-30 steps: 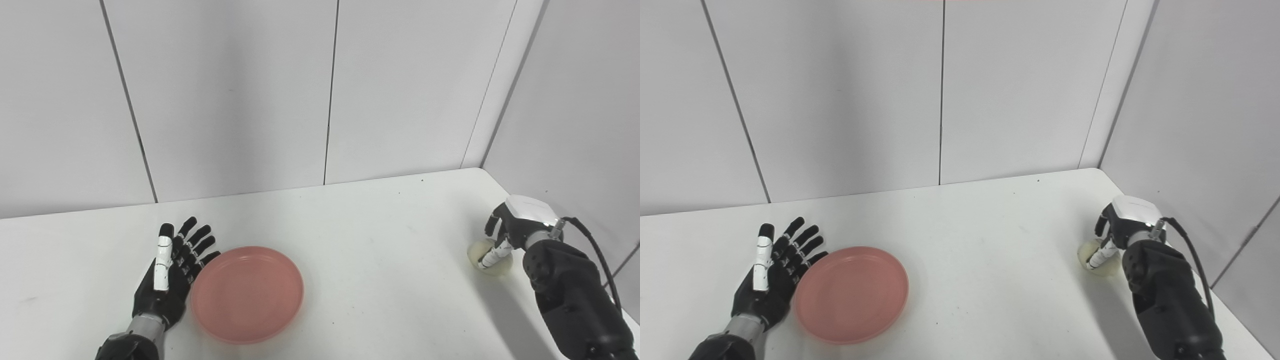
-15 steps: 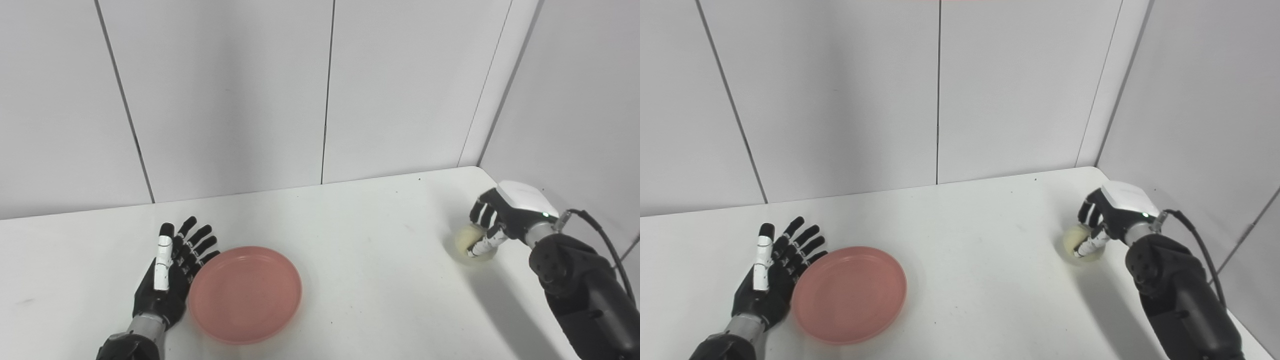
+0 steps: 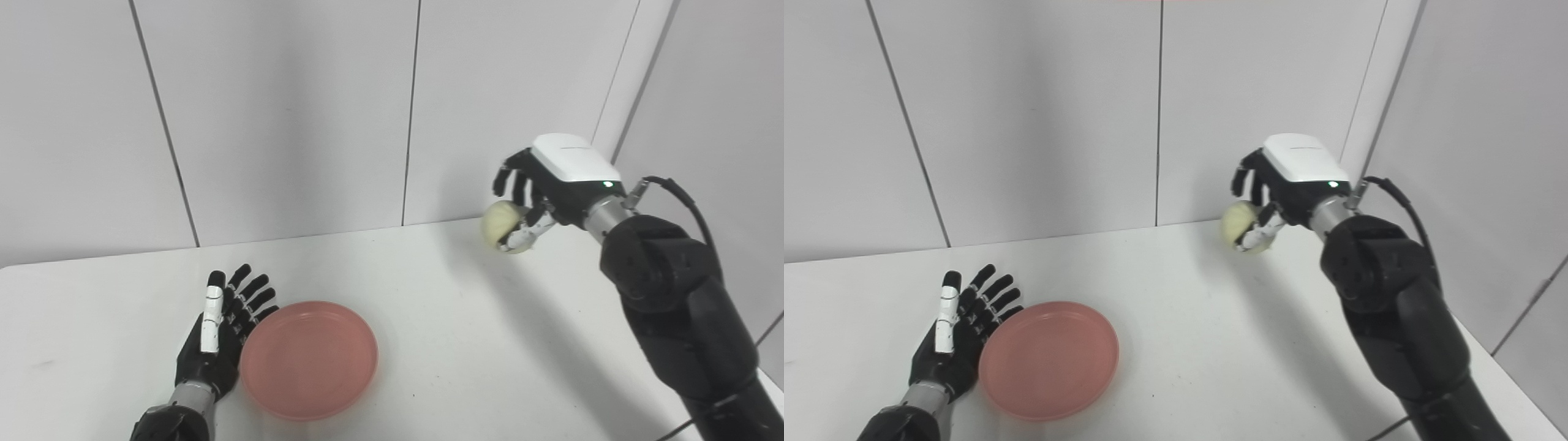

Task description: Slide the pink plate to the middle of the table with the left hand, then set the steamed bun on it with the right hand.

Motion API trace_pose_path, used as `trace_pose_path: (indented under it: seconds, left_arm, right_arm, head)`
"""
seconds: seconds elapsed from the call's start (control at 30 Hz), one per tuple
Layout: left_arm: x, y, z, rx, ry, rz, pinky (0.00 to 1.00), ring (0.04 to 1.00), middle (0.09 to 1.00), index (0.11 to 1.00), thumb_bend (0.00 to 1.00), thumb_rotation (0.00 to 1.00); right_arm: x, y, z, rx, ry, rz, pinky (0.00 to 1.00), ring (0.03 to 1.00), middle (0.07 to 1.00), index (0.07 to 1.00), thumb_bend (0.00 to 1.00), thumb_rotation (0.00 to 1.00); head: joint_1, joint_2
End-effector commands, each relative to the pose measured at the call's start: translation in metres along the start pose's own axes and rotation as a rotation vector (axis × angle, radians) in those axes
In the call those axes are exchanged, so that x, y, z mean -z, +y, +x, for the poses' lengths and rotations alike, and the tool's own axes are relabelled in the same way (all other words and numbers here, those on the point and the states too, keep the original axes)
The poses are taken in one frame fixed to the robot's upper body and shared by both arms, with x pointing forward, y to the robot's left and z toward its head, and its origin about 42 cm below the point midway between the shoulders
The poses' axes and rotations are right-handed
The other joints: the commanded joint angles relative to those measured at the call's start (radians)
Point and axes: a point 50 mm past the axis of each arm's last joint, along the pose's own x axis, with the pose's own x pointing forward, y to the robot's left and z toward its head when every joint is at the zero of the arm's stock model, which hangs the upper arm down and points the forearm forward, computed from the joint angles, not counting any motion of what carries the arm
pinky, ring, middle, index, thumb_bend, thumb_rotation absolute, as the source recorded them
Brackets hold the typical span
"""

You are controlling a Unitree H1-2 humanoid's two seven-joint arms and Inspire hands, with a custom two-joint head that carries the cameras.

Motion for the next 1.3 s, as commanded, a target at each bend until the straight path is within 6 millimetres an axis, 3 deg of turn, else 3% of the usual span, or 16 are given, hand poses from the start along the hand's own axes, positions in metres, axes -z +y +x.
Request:
trace_pose_path:
  seconds: [0.0,0.33,0.5,0.63,0.93,1.27]
  left_arm:
    - [0.01,-0.005,-0.001,-0.017,0.051,-0.006,0.77,0.852,0.889,0.908,0.75,0.92]
    - [0.02,-0.027,0.006,-0.03,0.057,-0.019,0.73,0.826,0.865,0.868,0.79,0.88]
    - [0.025,-0.036,0.01,-0.04,0.047,-0.004,0.7,0.808,0.85,0.856,0.81,0.89]
    - [0.028,-0.041,0.011,-0.027,0.044,-0.006,0.7,0.807,0.85,0.863,0.83,0.89]
    - [0.03,-0.047,0.013,-0.013,0.033,-0.01,0.68,0.824,0.863,0.881,0.82,0.9]
    - [0.027,-0.046,0.013,-0.013,0.037,-0.016,0.7,0.828,0.876,0.883,0.81,0.91]
  right_arm:
    - [-0.012,-0.02,0.003,0.066,-0.041,-0.014,0.19,0.274,0.395,0.519,0.52,0.0]
    - [-0.057,0.011,0.034,-0.029,-0.224,0.0,0.27,0.35,0.408,0.496,0.53,0.0]
    - [-0.085,0.024,0.037,-0.075,-0.304,0.011,0.25,0.328,0.405,0.494,0.53,0.0]
    - [-0.102,0.035,0.037,-0.102,-0.388,0.005,0.28,0.359,0.454,0.482,0.53,0.0]
    - [-0.12,0.066,0.036,-0.177,-0.43,0.028,0.32,0.409,0.513,0.475,0.53,0.0]
    - [-0.125,0.116,0.033,-0.306,-0.455,0.007,0.3,0.372,0.41,0.504,0.53,0.0]
  head:
    - [0.001,0.0]
    - [0.16,0.017]
    - [0.225,0.023]
    - [0.248,0.027]
    - [0.268,0.038]
    - [0.264,0.045]
